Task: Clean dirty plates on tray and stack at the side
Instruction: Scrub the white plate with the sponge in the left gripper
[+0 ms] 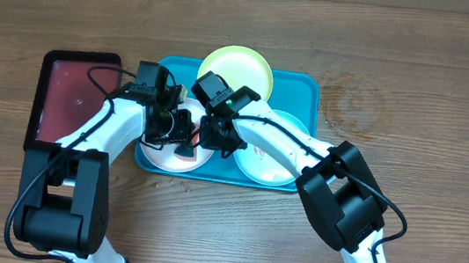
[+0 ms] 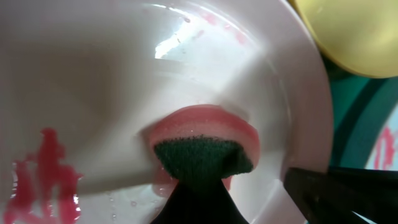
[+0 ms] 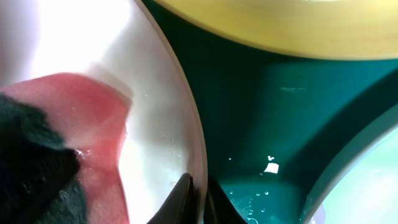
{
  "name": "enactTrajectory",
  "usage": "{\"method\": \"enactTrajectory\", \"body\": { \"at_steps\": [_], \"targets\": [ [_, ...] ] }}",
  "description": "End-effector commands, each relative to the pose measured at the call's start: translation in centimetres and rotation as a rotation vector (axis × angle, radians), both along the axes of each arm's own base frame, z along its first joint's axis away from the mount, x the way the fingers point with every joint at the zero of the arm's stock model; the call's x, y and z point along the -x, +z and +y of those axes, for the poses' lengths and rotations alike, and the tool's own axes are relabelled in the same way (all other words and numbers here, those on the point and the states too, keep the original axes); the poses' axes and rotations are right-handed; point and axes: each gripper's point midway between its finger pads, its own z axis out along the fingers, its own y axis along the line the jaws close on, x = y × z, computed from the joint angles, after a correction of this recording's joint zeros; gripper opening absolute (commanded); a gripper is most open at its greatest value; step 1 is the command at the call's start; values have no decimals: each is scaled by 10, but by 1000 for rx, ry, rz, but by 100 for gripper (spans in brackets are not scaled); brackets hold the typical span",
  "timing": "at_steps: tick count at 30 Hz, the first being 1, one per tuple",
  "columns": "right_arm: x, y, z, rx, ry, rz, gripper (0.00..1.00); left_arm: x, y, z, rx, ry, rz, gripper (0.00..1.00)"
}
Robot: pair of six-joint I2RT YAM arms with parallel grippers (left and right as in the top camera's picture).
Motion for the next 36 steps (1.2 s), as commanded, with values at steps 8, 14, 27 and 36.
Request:
{"method": "enactTrajectory", "body": {
  "at_steps": [8,14,27,36],
  "targets": [
    [4,-2,3,-8,16,12,8,-11,-11,80,-465,103,-39,4],
    [4,-2,3,-8,16,12,8,-31,11,105,-607,155,-103,4],
    [3,-2,4,-11,16,8,8,-73,56,56,-338,111,-204,4],
    [3,-2,5,-13,16,7,8,-32,19,20,-144,27,-71,4]
  ]
}}
